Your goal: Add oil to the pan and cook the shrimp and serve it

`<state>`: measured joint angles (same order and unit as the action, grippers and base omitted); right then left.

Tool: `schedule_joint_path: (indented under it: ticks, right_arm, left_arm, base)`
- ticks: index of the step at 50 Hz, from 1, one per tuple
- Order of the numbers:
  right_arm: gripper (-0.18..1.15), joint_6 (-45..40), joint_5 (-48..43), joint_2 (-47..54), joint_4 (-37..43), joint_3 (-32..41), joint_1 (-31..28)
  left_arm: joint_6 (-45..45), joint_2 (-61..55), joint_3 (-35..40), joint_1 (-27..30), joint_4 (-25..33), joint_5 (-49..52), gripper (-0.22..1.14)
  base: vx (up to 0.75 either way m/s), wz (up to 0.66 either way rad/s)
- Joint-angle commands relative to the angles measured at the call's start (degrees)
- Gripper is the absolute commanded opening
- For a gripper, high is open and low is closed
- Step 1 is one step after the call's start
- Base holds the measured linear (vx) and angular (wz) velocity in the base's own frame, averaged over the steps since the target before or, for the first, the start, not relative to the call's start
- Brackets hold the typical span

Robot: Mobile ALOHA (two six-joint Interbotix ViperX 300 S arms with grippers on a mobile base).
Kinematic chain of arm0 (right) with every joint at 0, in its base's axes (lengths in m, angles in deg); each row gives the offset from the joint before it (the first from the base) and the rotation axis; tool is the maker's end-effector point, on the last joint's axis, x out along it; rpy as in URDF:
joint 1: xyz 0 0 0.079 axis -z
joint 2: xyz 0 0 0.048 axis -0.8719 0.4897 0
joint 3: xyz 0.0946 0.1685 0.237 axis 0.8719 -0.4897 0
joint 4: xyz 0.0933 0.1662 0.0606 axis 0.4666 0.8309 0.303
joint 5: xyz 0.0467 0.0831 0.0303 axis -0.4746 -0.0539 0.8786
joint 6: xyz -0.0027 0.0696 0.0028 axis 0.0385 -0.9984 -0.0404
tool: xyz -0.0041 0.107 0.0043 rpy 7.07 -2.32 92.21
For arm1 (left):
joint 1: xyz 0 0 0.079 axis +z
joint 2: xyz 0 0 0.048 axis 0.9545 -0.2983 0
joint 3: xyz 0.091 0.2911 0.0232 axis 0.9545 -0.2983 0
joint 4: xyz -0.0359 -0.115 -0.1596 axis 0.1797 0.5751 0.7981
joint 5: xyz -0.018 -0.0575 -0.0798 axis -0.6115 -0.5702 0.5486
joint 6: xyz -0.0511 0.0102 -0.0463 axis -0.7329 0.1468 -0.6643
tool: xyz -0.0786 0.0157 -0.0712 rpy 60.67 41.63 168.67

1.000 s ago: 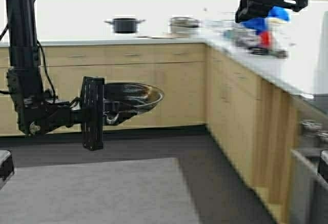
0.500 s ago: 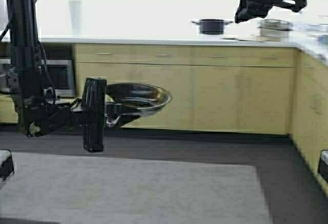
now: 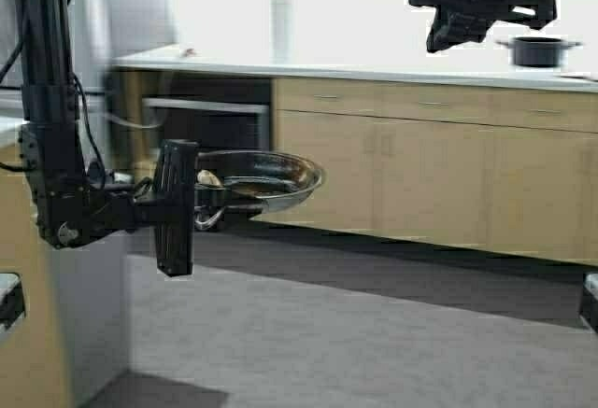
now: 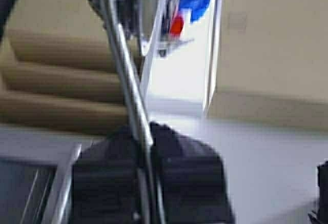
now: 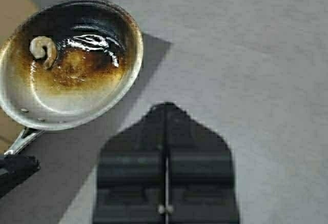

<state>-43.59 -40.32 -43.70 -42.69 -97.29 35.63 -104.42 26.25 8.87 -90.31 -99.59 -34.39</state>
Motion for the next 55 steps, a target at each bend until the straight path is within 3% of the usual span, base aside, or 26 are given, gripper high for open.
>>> schedule_joint_path:
  ticks: [1, 55]
  right_arm:
    - [0.05, 0.0, -0.1, -1.6, -0.2, 0.9, -0.2]
    - [0.05, 0.1, 1.1, 0.6, -0.4, 2.2, -0.2]
  left_arm:
    - [1.6, 4.6, 0.9, 0.4, 0.2, -2.3, 0.03]
    - [2.4, 4.6, -2.3, 0.4, 0.5, -4.0, 0.03]
  base:
    - [0.11, 0.59]
    - [0.07, 0.45]
